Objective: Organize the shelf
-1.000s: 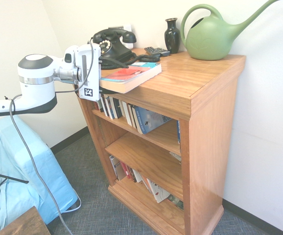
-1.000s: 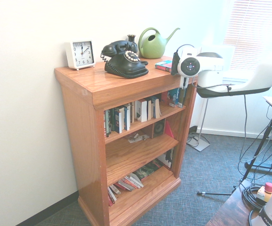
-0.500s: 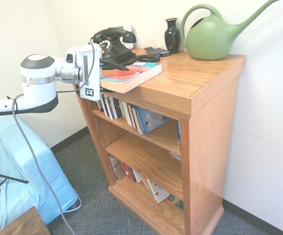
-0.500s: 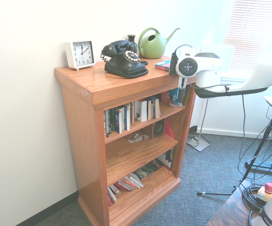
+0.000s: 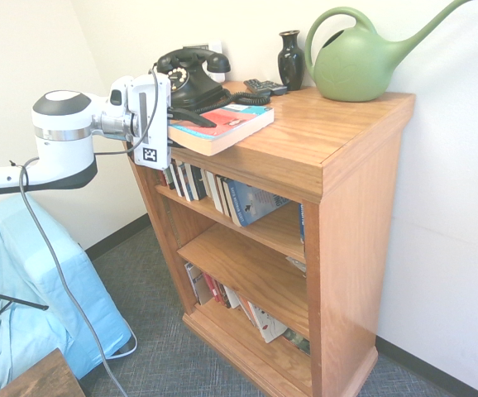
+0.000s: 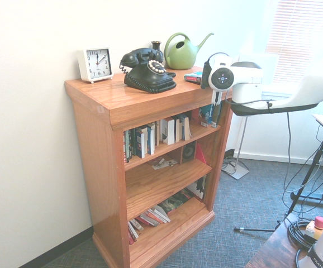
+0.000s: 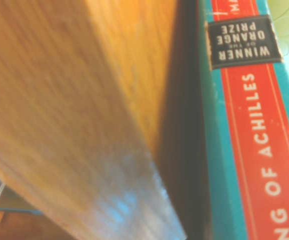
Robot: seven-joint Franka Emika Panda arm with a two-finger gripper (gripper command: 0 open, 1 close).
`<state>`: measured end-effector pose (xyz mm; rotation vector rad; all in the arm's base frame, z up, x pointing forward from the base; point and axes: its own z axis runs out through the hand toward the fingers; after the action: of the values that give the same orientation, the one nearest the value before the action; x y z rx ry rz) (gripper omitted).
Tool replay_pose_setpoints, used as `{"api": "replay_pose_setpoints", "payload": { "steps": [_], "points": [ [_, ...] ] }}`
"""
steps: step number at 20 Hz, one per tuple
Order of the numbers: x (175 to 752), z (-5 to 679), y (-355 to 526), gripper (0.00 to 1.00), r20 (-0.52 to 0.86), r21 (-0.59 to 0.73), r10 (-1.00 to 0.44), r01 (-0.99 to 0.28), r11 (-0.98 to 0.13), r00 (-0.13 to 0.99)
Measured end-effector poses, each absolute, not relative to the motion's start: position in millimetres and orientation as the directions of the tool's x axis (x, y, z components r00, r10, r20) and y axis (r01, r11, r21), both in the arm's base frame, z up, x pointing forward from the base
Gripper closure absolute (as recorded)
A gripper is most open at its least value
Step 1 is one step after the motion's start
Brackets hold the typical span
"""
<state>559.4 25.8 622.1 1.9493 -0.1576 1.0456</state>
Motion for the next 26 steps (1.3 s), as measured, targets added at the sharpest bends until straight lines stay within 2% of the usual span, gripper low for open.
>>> {"api": "replay_pose_setpoints", "payload": {
  "steps": [7,13,19,26],
  "points": [
    [563,627,33,1.00,0.733,0.630,0.264,-0.478,-0.613,0.627],
    [551,659,22,1.00,0.779,0.554,0.181,-0.524,-0.648,0.600],
    [497,719,-17,1.00,0.828,0.422,0.028,-0.588,-0.691,0.561],
    [420,733,-29,1.00,0.834,0.233,-0.165,-0.607,-0.759,0.527]
  ]
}}
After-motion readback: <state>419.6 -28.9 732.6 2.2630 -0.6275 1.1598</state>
